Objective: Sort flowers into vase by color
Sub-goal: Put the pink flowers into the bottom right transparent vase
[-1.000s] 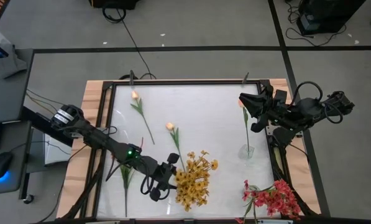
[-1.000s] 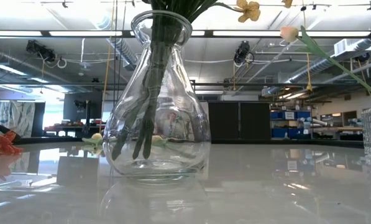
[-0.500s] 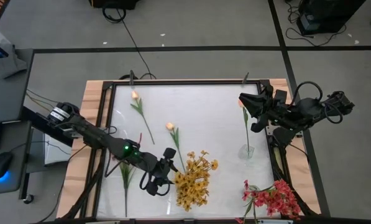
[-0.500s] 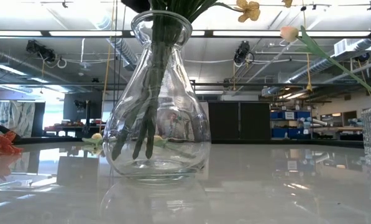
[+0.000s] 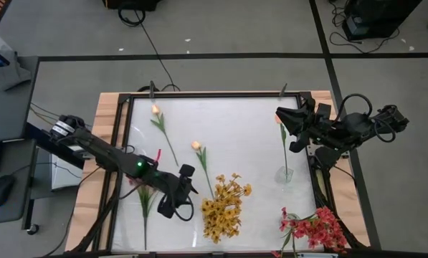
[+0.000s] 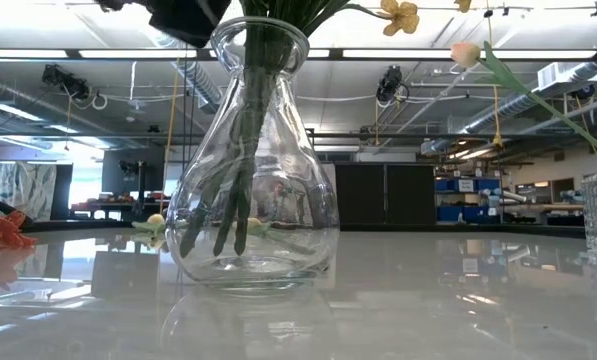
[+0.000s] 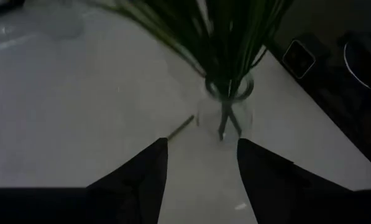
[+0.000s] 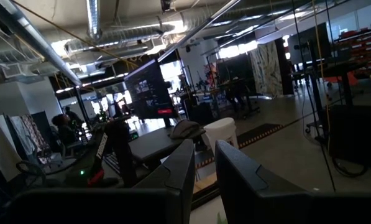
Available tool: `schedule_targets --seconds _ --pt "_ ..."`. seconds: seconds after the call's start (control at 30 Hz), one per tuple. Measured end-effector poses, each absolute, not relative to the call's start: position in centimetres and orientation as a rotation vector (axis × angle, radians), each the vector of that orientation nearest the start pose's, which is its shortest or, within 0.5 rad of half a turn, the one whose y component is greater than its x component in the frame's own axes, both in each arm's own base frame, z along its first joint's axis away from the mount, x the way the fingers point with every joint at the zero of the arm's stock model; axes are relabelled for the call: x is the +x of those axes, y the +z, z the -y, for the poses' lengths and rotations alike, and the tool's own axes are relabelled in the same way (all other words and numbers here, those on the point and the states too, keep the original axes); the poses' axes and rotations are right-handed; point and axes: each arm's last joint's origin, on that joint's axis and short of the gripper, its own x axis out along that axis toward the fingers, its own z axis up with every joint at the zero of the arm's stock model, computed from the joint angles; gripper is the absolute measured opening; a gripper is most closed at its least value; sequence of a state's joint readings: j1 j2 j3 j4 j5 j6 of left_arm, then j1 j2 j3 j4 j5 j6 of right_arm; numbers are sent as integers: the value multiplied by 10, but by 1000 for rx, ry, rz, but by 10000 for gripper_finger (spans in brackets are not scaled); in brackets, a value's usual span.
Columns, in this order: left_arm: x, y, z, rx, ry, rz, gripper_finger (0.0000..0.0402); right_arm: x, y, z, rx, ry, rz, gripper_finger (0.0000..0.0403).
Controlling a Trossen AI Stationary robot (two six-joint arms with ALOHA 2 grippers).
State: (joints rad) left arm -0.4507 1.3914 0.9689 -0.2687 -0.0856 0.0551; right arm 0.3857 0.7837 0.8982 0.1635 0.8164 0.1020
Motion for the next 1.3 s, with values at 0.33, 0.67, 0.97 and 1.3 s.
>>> schedule_targets --seconds 0.33,0.67,0.97,1.3 --pt "236 269 106 131 -218 -811 199 150 401 -38 258 -416 253 75" --pt "205 287 88 -25 -10 -839 199 150 401 -38 258 -416 253 75" --pt "188 303 74 -358 197 -739 199 150 401 -38 258 -416 253 75" --pt "190 306 70 -765 380 -648 199 150 401 -38 258 -416 253 75"
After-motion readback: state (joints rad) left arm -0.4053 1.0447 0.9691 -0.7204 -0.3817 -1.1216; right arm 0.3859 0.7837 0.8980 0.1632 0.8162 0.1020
